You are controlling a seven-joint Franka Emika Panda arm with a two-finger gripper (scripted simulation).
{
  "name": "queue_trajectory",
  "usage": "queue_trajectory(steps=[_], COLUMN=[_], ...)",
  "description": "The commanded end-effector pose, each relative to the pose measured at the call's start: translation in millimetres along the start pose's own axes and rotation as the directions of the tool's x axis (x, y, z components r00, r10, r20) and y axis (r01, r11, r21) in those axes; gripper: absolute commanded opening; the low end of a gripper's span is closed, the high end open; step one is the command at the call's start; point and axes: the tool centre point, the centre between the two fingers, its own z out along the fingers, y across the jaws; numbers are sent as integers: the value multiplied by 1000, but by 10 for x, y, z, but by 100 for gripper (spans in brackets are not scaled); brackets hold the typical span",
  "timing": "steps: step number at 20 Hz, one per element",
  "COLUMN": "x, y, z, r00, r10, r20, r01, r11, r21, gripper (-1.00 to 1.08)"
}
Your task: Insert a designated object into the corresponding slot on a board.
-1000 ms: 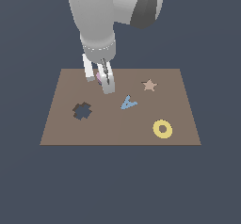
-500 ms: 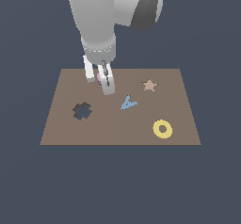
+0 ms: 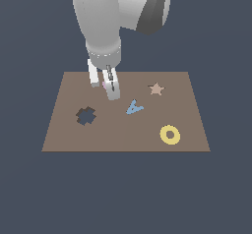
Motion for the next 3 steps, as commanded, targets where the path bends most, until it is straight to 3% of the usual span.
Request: queue_trajectory(steps=[1,3], x=[0,0], y=[-1,-1], z=[0,0], r00=[1000,1000], r10=[0,0], r20=[0,0], r01=[0,0], r11=[1000,1000], r21=[0,0], gripper=[100,100])
